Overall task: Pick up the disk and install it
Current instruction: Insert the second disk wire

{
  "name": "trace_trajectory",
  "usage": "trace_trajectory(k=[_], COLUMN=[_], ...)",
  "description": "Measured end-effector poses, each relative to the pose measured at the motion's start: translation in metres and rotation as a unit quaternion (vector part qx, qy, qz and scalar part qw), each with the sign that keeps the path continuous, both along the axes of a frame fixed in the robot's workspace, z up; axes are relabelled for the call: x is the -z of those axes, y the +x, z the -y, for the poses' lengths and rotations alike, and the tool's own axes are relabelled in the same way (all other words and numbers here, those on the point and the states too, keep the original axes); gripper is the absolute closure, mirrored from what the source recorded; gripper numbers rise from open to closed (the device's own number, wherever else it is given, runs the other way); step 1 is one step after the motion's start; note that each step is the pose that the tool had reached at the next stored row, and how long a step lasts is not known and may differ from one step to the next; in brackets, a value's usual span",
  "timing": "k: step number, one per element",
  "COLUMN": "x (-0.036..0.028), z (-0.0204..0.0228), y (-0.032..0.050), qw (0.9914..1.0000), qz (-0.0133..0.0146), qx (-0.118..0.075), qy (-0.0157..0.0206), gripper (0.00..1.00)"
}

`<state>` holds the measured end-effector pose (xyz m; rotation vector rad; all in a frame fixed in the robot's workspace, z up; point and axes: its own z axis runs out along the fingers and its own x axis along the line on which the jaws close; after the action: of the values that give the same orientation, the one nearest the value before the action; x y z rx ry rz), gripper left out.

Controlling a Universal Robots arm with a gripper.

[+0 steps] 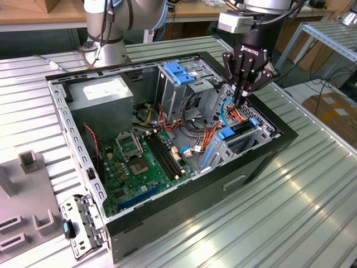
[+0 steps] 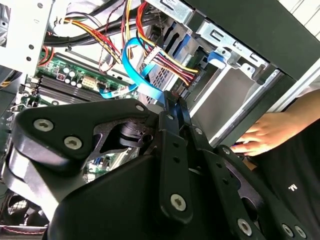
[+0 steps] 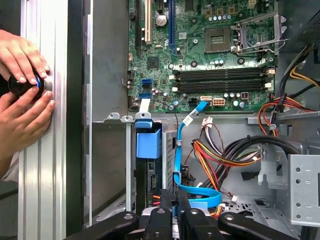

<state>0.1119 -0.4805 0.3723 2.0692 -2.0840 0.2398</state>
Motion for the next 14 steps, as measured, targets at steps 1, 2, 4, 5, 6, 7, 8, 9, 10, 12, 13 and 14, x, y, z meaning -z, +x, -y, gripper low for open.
trace_trajectory(k=[1,2,4,5,6,7,8,9,10,12,13,14], x=[0.0002,0.0004,0.0009,0.0017,0.0028,0.003,0.003,0.003,0.003,0.003,0.0031,0.0031], z=[0.0006,0.0018,0.0068,0.0119,0.0208,0.0252,0.0274,0.029,0.0302,0.0328,0.0344,0.0354], y=[0.0,0.0,-0.0001,-0.0003,-0.0007,-0.0013,-0.0021,-0.0028,-0.0034,-0.0047,-0.0055,-0.006], qw=[1.0,1.0,0.99999,0.99998,0.99994,0.99982,0.99969,0.9996,0.99955,0.99941,0.9993,0.99923], qz=[0.0008,0.0015,0.0029,0.0035,0.004,0.0041,0.0041,0.0041,0.0041,0.0042,0.0043,0.0043], qx=[0.0,0.0,-0.001,-0.001,-0.002,-0.003,-0.004,-0.006,-0.007,-0.009,-0.01,-0.01], qy=[-0.0001,0.0001,0.0018,0.0044,0.0103,0.0185,0.0242,0.0273,0.0292,0.0331,0.0357,0.0375], gripper=[0.84,0.84,0.84,0.84,0.84,0.84,0.84,0.84,0.84,0.84,0.84,0.84])
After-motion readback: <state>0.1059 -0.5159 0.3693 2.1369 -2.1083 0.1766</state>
